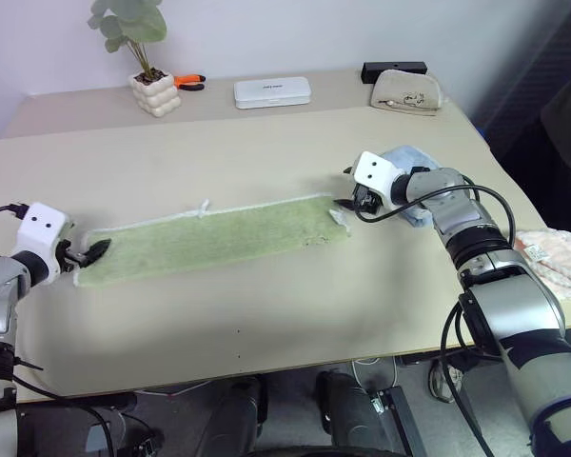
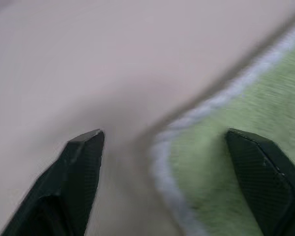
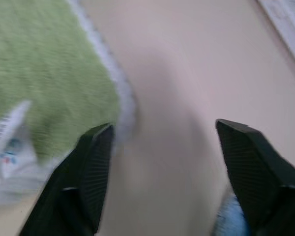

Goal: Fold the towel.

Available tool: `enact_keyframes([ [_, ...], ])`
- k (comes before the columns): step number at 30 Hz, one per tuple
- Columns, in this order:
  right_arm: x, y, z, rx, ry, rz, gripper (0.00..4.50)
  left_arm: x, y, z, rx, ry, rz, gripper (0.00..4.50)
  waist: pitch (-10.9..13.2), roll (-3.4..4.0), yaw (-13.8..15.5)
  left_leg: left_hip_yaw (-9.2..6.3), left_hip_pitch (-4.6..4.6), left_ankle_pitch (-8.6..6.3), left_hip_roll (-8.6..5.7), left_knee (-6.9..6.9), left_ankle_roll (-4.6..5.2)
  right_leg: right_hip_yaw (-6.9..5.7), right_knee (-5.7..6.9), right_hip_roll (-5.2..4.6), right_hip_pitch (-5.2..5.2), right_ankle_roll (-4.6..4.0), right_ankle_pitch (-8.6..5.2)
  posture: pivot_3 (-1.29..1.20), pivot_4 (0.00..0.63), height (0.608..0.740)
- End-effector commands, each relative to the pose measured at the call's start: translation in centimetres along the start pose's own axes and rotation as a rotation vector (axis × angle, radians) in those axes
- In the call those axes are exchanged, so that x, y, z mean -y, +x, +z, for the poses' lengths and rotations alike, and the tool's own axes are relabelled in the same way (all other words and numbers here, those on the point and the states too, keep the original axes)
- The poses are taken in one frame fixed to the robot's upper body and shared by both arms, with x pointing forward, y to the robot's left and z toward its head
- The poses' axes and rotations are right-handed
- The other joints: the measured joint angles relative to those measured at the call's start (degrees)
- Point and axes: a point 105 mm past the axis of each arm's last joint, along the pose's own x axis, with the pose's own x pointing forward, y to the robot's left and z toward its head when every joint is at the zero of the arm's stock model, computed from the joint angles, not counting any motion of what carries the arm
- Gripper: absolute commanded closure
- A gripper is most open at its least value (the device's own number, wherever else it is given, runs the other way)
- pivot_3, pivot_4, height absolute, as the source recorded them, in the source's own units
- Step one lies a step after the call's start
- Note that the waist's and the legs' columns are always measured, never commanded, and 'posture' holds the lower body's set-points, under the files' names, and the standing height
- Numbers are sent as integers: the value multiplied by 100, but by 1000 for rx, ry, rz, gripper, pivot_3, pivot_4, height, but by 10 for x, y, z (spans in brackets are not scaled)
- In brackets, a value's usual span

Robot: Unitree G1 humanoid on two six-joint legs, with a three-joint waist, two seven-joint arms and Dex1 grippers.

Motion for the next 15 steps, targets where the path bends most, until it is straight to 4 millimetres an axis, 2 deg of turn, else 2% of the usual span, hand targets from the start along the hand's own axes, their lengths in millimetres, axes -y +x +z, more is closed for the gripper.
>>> enact_keyframes([
  [1,32,-14,13,44,10,-162,1158,-22,-12,8,70,-88,136,608,0,0,-2,0,0,0,0,0,0,1,1,-1,0,0,0,0,150,733],
  [2,35,-20,10,53,40,-175,1158,-22,-17,7,85,-100,153,608,0,0,-8,0,-1,0,0,-1,0,1,0,-1,-1,0,0,0,150,733],
  [6,26,-44,4,98,234,-155,41,-17,-36,16,178,-128,189,545,-2,-2,12,1,-2,-3,1,-2,-2,4,-7,-4,0,0,0,0,150,733],
  [10,-10,-72,0,107,530,-96,41,24,-49,40,253,-6,71,545,-8,-11,87,-10,-8,-5,4,5,0,2,-8,-14,6,0,0,0,150,733],
  [12,-29,-84,0,115,698,-70,41,63,-50,55,302,10,-66,545,-8,-5,150,-5,-6,-5,3,10,-1,3,-8,-14,7,-5,2,0,150,733],
  [14,-49,-93,1,121,869,-34,41,114,-52,70,354,4,-248,545,-13,2,178,-2,0,-5,4,18,-1,5,-8,-14,15,-8,1,0,150,733],
  [15,-61,-96,1,126,986,-18,41,148,-54,74,370,29,-379,545,-15,-1,187,-3,3,-5,5,20,0,5,-11,-14,23,-9,1,0,150,733],
])
